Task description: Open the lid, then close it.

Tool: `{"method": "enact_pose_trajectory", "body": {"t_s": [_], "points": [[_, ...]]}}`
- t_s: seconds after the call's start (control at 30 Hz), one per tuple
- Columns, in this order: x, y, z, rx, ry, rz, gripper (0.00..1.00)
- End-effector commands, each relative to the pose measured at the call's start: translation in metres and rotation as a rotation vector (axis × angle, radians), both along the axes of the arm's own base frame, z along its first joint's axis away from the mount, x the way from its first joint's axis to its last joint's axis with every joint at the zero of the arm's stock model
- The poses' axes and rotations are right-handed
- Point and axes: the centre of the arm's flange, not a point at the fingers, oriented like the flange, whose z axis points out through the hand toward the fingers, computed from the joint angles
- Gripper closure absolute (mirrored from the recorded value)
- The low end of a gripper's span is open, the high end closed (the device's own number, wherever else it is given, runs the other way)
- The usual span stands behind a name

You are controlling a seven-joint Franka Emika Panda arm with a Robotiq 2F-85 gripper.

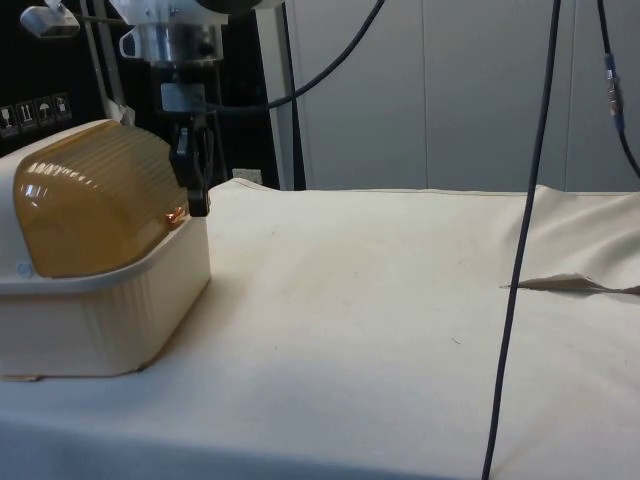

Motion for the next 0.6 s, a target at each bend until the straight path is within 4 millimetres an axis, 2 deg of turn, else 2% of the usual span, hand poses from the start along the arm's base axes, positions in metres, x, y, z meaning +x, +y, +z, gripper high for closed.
{"method": "enact_pose_trajectory", "body": {"t_s": [0.0, 0.03, 0.07, 0.17, 0.2, 0.33, 0.37, 0.4, 0.43, 0.57], "points": [[-0.0002, -0.0001, 0.0003, 0.0, -0.001, -0.001, 0.89], [0.0, 0.0, 0.0, 0.0, 0.0, 0.0, 0.84], [-0.0003, -0.0001, -0.0004, -0.001, 0.001, 0.0, 0.84], [-0.0001, 0.0, -0.0001, -0.001, 0.001, 0.0, 0.67], [-0.0001, 0.0, -0.0001, -0.001, 0.001, 0.001, 0.58], [0.0, 0.0, 0.0, 0.0, 0.0, 0.0, 0.39], [-0.0002, 0.0, -0.0002, -0.001, 0.002, 0.001, 0.39], [0.0001, 0.0, 0.0003, -0.001, 0.001, 0.001, 0.35], [0.0001, 0.0, 0.0003, 0.0, 0.001, 0.0, 0.26], [-0.0002, 0.0, -0.0002, 0.0, 0.002, 0.0, 0.07]]}}
